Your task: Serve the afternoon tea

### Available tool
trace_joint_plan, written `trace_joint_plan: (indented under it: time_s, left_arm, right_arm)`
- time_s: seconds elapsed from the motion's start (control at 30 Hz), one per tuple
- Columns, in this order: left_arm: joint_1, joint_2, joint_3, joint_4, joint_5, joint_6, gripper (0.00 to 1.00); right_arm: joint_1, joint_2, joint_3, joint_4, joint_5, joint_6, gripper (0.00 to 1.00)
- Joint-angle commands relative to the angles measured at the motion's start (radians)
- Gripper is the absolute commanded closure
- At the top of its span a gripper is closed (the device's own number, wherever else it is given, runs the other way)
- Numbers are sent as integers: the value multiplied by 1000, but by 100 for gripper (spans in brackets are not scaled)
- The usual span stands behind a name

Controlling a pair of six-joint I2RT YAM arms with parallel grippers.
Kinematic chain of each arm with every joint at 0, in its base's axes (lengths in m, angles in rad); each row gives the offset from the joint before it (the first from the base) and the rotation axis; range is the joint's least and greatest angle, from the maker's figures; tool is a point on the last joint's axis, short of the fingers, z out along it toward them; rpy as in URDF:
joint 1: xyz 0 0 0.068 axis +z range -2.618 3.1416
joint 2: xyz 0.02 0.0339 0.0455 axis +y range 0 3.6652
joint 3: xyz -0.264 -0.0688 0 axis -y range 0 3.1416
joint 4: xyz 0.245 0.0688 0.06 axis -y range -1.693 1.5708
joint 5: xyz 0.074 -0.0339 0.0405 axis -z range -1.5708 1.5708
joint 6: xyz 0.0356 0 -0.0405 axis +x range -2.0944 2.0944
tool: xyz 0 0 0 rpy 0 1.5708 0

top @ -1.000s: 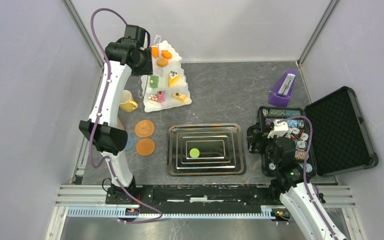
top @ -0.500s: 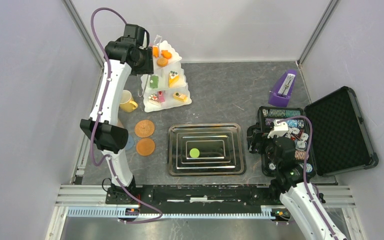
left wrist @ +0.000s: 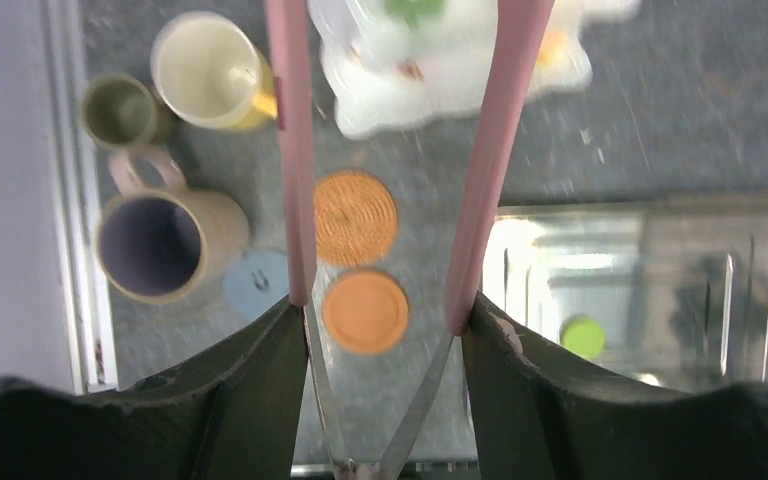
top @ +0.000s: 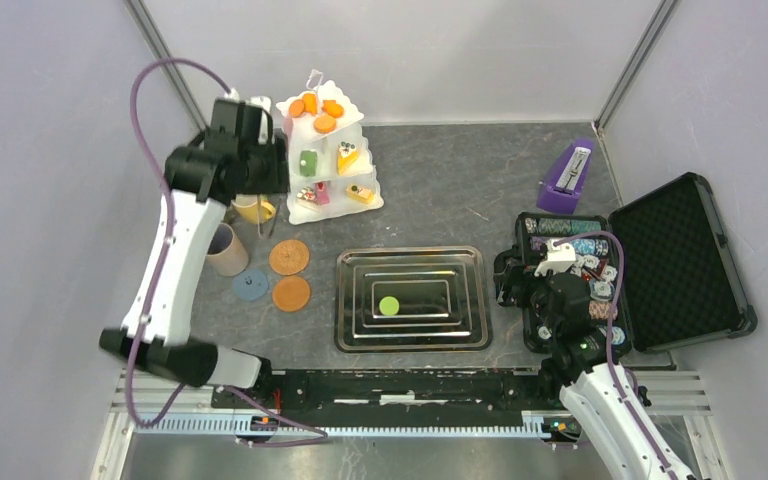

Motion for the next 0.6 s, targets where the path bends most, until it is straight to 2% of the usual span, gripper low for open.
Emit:
trace_joint_plan:
  time_s: [0.0, 0.2, 0.37, 0.43, 0.57]
  left_arm:
    - [-156, -153, -252, 20, 31, -41, 38]
    - [-465, -203, -502, -33, 31, -229, 36]
    - [-727, -126, -672, 13, 64, -346, 34]
    - [-797, -73, -688, 14, 43, -352, 33]
    - [-861, 6, -717, 10, 26, -322, 31]
  right_arm:
    - [-1, 14, 4, 44, 1, -7, 2]
    - [-1, 17, 6, 38, -9, -9, 2]
    - [-1, 7, 2, 39, -10, -4, 2]
    - [-2, 6, 1, 36, -11, -2, 2]
    - [-2, -15, -2, 29, -11, 0, 2]
